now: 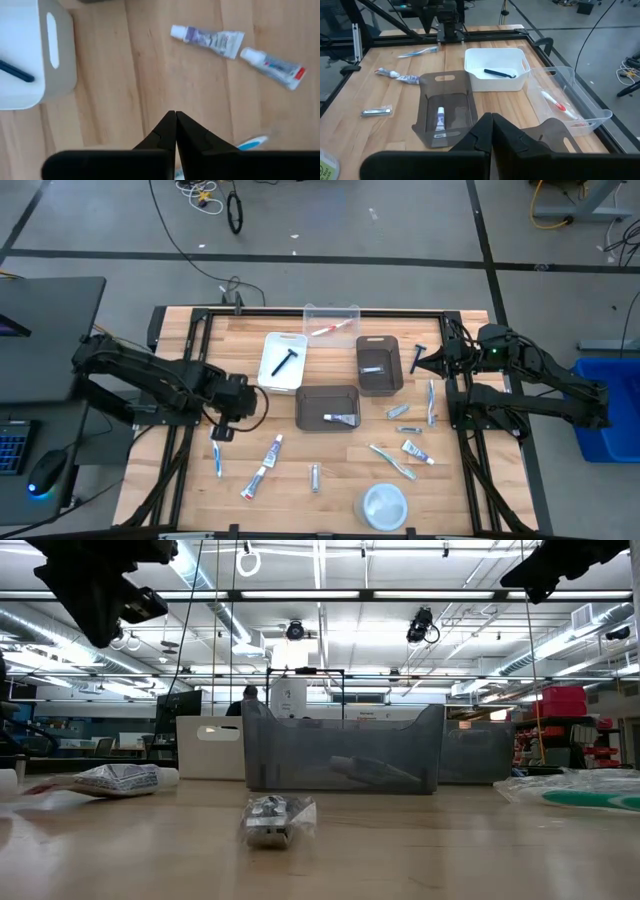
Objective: Pick & Place Travel size toiletries
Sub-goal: Put the blue toothbrush into the transparent bin
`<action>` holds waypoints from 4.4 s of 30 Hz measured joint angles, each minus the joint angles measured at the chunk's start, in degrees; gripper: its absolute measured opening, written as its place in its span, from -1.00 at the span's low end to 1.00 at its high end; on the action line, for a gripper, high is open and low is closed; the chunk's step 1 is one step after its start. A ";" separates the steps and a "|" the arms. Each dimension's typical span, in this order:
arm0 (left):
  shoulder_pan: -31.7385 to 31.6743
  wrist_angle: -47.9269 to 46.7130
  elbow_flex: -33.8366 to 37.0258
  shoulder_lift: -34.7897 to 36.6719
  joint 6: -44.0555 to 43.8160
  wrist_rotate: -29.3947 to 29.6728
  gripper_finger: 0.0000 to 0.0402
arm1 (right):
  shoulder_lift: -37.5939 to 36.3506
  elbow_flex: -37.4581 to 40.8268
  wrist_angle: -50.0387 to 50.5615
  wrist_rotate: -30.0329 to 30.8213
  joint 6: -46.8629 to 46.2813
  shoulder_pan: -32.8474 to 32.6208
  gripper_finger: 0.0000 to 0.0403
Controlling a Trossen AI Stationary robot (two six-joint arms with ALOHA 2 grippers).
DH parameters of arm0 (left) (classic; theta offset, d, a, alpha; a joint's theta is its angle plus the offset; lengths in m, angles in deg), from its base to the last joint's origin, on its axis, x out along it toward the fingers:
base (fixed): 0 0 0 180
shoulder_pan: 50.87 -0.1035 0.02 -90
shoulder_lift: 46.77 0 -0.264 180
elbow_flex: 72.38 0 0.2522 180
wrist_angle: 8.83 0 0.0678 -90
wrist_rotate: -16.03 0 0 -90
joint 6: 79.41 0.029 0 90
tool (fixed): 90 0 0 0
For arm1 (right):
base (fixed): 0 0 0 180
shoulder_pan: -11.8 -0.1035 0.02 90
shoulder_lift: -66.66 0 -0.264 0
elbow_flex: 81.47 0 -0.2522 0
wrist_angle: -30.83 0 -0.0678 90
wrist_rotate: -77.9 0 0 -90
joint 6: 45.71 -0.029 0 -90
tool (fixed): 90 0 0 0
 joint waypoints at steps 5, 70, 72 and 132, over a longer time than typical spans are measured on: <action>2.42 2.98 1.89 -0.37 2.19 1.04 -0.79 | 0.07 0.00 -0.01 0.00 0.00 0.00 -0.94; 26.74 4.39 6.04 -21.36 3.58 -10.57 -0.02 | 0.05 0.00 -0.02 -0.01 -0.01 0.02 -0.94; 27.52 4.45 6.17 -21.64 3.59 -10.37 -0.02 | 0.05 0.00 -0.02 -0.01 -0.02 0.02 -0.93; 29.45 8.67 9.35 -25.79 12.16 -7.60 -0.70 | 0.05 0.00 -0.02 0.00 -0.02 0.02 -0.93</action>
